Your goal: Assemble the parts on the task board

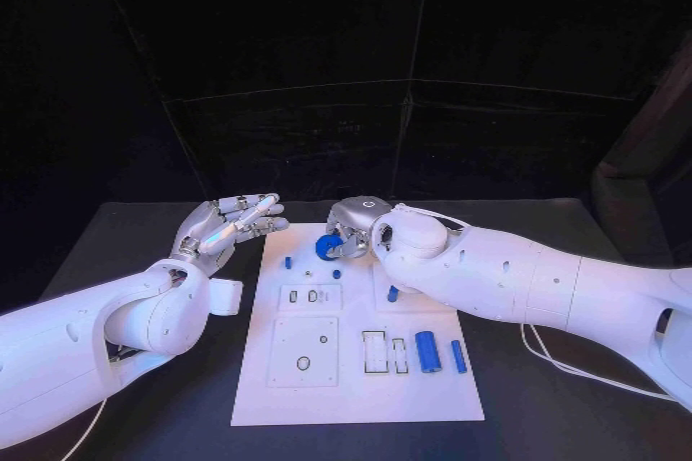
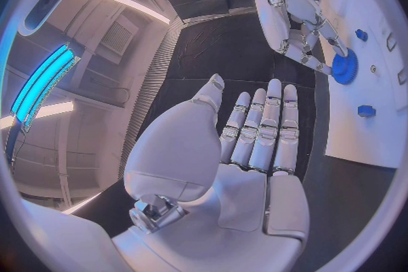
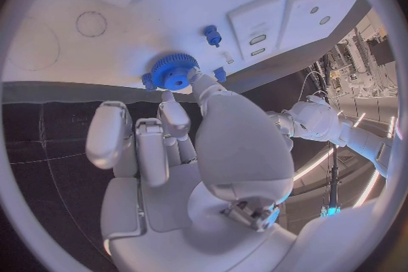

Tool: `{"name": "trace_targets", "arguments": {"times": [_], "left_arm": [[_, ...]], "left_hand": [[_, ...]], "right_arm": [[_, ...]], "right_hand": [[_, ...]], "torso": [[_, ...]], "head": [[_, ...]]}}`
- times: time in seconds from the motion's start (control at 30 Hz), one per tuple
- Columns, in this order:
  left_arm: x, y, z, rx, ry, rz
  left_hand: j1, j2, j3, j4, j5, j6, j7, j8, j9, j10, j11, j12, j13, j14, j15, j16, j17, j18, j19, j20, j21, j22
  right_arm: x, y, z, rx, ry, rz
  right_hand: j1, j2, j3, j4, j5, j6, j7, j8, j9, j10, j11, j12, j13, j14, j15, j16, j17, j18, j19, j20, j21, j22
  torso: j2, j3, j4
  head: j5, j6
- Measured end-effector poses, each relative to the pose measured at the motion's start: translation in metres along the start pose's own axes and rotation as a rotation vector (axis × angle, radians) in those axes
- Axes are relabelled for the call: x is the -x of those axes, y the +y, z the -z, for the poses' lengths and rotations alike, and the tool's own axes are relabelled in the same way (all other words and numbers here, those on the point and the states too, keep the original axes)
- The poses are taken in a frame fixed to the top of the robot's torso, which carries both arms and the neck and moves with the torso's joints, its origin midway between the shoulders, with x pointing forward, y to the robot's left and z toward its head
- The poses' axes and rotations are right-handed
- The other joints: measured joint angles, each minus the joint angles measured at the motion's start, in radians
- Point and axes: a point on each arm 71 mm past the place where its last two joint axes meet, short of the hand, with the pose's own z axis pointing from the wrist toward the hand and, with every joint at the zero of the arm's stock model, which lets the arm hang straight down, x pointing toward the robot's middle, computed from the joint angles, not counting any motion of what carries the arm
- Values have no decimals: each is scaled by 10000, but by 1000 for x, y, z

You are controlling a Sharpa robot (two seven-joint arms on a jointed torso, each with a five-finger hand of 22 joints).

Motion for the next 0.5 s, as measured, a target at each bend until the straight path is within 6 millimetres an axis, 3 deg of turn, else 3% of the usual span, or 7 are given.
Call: {"name": "trace_targets", "arguments": {"times": [0.13,0.3,0.4,0.5], "left_arm": [[0,0,0,8,1,1],[0,0,0,20,-2,-1],[0,0,0,30,0,0],[0,0,0,39,1,0]], "left_hand": [[0,0,41,-41,0,0,0,0,0,0,0,0,0,0,0,0,1,0,33,-33,0,-12],[0,0,41,-41,0,0,0,0,0,0,0,0,0,0,0,0,0,0,33,-33,0,-11],[0,0,41,-41,0,0,0,0,0,0,0,0,0,0,0,0,0,-1,33,-33,0,-11],[0,0,41,-41,0,0,0,0,0,0,0,0,0,0,0,0,0,0,33,-33,-30,-11]], "right_arm": [[-1,-1,0,-37,157,45],[-3,-1,-1,-61,350,51],[-4,-2,-1,-83,509,25],[-4,-2,-1,-116,643,-33]], "right_hand": [[-416,-100,-1079,674,33,-392,128,-76,19,-141,139,-44,-81,-22,102,-44,0,1,-18,115,0,-31],[-619,111,-1820,1224,245,-388,137,-76,61,-142,139,25,16,-21,102,-44,0,1,-18,115,0,-20],[-889,429,-2157,1561,377,-193,90,-30,80,-138,136,194,169,-22,101,-44,-1,0,16,148,0,34],[-1320,869,-2411,1673,133,-100,88,-25,75,-8,122,324,306,-22,102,-44,-1,1,16,148,0,95]], "torso": [[-1,-4,1],[-2,-4,3],[-2,-4,4],[-2,-3,5]], "head": [[-4,-10],[-2,-8],[-1,-7],[0,-33]]}}
